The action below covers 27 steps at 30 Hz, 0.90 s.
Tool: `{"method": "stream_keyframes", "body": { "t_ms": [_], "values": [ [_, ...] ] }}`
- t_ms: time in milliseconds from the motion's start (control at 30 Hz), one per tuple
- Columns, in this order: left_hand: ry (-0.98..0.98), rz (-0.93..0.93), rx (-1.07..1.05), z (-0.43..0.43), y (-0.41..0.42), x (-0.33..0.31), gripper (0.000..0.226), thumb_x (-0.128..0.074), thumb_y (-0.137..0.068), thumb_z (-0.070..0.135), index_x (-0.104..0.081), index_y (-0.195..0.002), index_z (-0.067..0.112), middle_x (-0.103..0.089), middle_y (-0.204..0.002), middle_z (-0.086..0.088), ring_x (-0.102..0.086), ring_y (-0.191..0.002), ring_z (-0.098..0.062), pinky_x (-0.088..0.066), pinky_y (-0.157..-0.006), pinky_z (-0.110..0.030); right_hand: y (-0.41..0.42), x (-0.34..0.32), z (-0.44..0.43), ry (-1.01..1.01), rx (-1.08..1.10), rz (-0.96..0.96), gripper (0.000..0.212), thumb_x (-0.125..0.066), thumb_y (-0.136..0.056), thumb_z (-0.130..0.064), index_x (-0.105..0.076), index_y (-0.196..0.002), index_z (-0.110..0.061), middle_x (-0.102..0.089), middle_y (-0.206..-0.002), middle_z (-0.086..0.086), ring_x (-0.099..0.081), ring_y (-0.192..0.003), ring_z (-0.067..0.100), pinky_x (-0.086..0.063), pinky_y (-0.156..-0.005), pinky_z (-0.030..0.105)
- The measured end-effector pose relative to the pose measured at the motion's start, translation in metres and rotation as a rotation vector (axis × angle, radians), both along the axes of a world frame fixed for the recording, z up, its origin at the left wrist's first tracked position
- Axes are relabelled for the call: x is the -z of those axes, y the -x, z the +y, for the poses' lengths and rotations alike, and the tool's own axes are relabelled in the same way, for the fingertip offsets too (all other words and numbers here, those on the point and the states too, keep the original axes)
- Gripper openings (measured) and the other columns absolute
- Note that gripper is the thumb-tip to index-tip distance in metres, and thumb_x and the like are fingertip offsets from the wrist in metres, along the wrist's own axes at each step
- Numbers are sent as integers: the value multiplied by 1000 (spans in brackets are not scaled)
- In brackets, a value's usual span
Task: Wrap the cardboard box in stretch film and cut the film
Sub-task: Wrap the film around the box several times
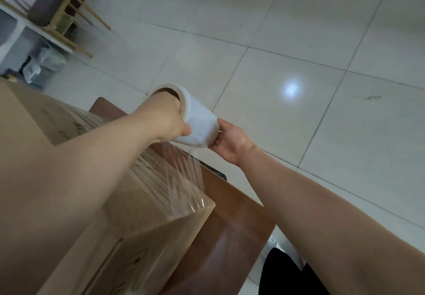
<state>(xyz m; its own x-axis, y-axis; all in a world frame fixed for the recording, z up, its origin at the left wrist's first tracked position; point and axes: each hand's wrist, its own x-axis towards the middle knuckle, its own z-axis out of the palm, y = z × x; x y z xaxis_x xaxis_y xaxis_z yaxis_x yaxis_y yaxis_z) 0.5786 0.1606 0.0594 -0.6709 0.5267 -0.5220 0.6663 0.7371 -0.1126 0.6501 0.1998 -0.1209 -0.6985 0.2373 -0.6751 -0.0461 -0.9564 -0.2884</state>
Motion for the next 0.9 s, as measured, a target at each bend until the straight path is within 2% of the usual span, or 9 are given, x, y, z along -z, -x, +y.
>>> {"method": "stream_keyframes", "body": {
  "t_ms": [67, 233, 333, 433, 533, 567, 633, 767, 900],
  "values": [
    [9, -2, -4, -4, 9, -1, 25, -74, -79, 23, -58, -80, 4, -55, -75, -5, -57, -79, -27, -40, -65, -30, 9, 0, 1, 11, -30, -1, 38, -43, -102, -27, -50, -130, -3, -63, -110, 11, -63, -93, 26, -54, -78, 39],
    [-167, -113, -218, -3, 30, -5, 32, -76, -77, 29, -61, -88, 3, -58, -92, -7, -57, -88, -27, -40, -66, -28, 29, -6, 7, 35, -86, 33, 30, -42, -102, -28, -51, -123, -9, -61, -113, 12, -63, -87, 24, -54, -63, 38],
    [-371, -238, -579, 2, 44, -3, 42, -74, -77, 42, -61, -97, 7, -58, -90, -3, -58, -81, -22, -42, -68, -25, 41, -9, 14, 59, -129, 50, 28, -44, -101, -24, -52, -121, -7, -62, -103, 11, -62, -90, 27, -54, -78, 44],
    [-474, -252, -803, 7, 57, 4, 60, -77, -76, 38, -58, -121, 4, -64, -113, -23, -63, -104, -30, -51, -90, -39, 54, -7, 24, 75, -196, 76, 27, -44, -101, -22, -51, -121, -5, -62, -108, 13, -60, -99, 31, -45, -98, 50],
    [-376, -118, -806, 11, 63, 3, 68, -78, -73, 36, -54, -124, -2, -61, -118, -29, -60, -109, -39, -51, -82, -43, 65, 0, 33, 101, -255, 77, 40, -45, -100, -20, -44, -136, -1, -55, -130, 20, -56, -112, 35, -43, -102, 52],
    [-344, -96, -789, 12, 66, 3, 67, -78, -74, 35, -54, -123, -3, -62, -112, -26, -61, -102, -37, -48, -71, -38, 69, 1, 35, 107, -280, 72, 42, -45, -100, -21, -43, -138, -1, -52, -135, 21, -55, -112, 35, -44, -102, 51],
    [-274, -67, -707, 15, 70, 1, 61, -75, -78, 32, -54, -122, -5, -54, -102, -14, -53, -91, -27, -38, -70, -32, 79, 4, 40, 101, -322, 61, 44, -45, -100, -23, -43, -139, -2, -49, -140, 21, -56, -114, 34, -48, -97, 47],
    [-44, -11, -426, 21, 78, -1, 49, -69, -83, 35, -63, -112, -4, -61, -99, -14, -56, -93, -28, -45, -77, -36, 102, 8, 45, 79, -409, 70, 34, -46, -100, -27, -52, -125, -5, -52, -137, 18, -52, -125, 34, -47, -100, 47],
    [16, -41, -459, 14, 98, -4, 39, -74, -80, 27, -66, -109, 3, -62, -92, -11, -57, -82, -26, -44, -70, -33, 123, 10, 37, 111, -452, 77, 24, -47, -99, -29, -56, -112, -10, -56, -123, 15, -54, -120, 35, -42, -105, 51]
  ]
}}
